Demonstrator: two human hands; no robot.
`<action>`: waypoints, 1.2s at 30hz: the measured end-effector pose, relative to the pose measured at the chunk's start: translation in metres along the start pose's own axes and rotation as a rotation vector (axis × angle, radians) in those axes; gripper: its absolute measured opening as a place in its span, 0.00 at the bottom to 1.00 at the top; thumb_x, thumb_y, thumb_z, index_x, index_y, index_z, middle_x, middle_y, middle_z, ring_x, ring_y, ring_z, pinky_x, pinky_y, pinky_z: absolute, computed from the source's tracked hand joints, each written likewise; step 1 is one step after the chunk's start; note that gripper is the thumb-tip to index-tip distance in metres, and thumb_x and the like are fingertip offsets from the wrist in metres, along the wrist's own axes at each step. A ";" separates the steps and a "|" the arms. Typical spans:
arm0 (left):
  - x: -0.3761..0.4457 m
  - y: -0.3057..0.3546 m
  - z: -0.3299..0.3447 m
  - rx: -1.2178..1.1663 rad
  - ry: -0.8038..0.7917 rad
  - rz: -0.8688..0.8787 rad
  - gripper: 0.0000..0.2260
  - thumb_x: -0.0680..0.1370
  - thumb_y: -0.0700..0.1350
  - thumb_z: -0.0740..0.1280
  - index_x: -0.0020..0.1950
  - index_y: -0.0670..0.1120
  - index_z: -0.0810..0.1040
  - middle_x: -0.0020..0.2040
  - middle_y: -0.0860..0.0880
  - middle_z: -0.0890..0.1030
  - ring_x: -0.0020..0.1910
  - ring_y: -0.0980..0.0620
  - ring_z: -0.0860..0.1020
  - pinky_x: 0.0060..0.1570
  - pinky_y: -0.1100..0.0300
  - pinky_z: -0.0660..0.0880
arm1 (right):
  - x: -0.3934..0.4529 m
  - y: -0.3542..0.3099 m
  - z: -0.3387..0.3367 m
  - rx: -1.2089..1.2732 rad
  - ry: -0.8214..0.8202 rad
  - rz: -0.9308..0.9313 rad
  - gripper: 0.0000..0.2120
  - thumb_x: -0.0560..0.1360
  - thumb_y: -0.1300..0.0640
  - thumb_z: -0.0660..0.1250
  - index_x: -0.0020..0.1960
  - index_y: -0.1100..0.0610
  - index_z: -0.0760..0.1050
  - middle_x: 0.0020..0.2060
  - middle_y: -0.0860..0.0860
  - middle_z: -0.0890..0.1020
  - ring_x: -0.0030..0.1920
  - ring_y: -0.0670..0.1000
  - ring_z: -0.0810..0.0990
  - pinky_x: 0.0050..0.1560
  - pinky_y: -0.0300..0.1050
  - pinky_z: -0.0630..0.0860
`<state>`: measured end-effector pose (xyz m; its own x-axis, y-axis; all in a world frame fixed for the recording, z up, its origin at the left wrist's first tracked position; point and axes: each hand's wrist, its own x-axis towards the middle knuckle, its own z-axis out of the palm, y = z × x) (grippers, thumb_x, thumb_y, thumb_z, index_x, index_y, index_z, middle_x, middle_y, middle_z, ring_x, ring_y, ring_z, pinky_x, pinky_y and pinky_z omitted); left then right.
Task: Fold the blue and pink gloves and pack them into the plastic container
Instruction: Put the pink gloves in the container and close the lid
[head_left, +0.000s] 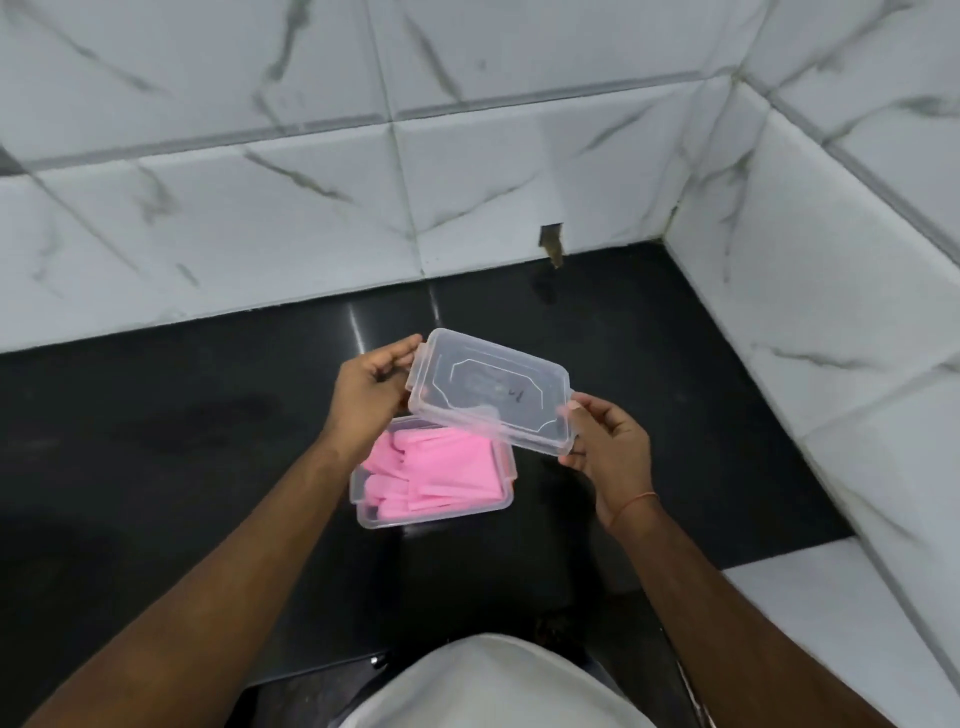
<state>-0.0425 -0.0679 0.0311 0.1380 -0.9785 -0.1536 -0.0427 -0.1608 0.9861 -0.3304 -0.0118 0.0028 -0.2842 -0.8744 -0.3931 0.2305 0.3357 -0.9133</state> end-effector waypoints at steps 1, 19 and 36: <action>-0.008 -0.003 -0.015 -0.037 0.023 -0.039 0.16 0.83 0.34 0.72 0.69 0.46 0.86 0.56 0.52 0.91 0.51 0.56 0.89 0.44 0.62 0.85 | -0.003 0.001 0.009 -0.033 -0.020 -0.011 0.07 0.80 0.54 0.75 0.58 0.51 0.85 0.50 0.49 0.90 0.47 0.53 0.89 0.41 0.50 0.85; -0.090 -0.070 -0.072 0.405 0.191 -0.019 0.24 0.78 0.45 0.79 0.74 0.53 0.82 0.62 0.57 0.81 0.44 0.56 0.84 0.48 0.71 0.78 | -0.035 0.020 0.056 -0.708 -0.019 -0.269 0.17 0.73 0.49 0.79 0.61 0.50 0.86 0.45 0.36 0.86 0.48 0.37 0.84 0.57 0.43 0.82; -0.093 -0.084 -0.065 -0.137 0.131 -0.430 0.19 0.81 0.47 0.77 0.72 0.50 0.80 0.65 0.51 0.86 0.63 0.50 0.86 0.57 0.47 0.87 | -0.022 0.027 0.049 -0.699 -0.107 -0.026 0.11 0.74 0.48 0.80 0.54 0.44 0.83 0.48 0.42 0.86 0.51 0.48 0.85 0.49 0.57 0.88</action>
<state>0.0121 0.0452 -0.0330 0.2392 -0.8009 -0.5490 0.1752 -0.5205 0.8357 -0.2725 -0.0008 -0.0078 -0.1803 -0.9030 -0.3900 -0.4370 0.4288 -0.7907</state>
